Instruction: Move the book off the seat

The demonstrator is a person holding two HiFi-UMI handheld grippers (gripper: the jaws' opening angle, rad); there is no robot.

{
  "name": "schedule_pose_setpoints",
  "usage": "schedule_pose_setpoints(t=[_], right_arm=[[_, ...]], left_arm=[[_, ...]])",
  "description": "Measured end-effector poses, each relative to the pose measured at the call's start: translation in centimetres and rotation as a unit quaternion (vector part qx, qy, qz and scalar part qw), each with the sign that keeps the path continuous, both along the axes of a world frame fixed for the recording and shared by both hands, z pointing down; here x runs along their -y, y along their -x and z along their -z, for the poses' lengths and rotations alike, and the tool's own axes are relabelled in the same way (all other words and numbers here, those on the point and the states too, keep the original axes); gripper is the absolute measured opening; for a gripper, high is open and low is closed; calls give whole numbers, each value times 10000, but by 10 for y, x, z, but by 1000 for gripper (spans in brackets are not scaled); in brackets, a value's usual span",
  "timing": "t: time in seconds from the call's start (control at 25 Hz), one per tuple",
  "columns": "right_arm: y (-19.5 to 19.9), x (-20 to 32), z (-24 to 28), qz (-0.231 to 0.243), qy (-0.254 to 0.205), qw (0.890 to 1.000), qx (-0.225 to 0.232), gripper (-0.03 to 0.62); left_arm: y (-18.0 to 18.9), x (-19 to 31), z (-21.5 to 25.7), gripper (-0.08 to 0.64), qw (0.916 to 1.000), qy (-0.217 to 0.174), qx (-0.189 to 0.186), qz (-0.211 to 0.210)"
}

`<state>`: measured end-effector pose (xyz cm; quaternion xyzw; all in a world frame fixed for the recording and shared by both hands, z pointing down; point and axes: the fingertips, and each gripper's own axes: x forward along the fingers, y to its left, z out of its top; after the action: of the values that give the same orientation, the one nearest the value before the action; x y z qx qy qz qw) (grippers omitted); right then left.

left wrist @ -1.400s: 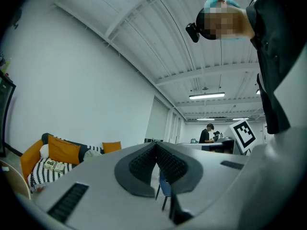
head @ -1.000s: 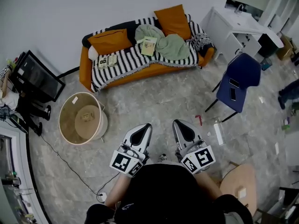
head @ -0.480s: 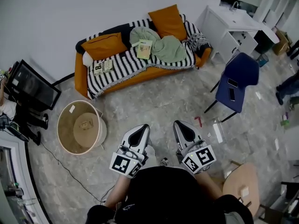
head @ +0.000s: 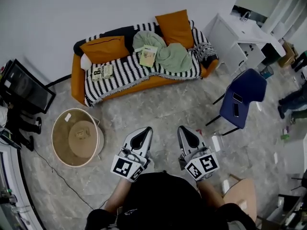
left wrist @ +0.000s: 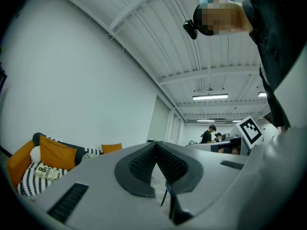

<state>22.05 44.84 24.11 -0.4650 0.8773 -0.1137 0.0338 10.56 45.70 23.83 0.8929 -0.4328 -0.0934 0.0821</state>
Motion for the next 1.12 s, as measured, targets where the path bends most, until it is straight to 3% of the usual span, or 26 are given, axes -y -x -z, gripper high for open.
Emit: schedule_pose_setpoints(t=[0.4,0.68,1.12], right_arm=[[44,73,-1,-184,13,9998,-40,14],[62,95,-3,-198,82,9997,-76,14],[78,149,-16,148,198,9997,-31,14]], left_arm=[[40,81,1,11,9993,-100,139,-330],[55,101,2,11,9993,-43,65,-360],[74,145,-9,11,9999,91,69,43]])
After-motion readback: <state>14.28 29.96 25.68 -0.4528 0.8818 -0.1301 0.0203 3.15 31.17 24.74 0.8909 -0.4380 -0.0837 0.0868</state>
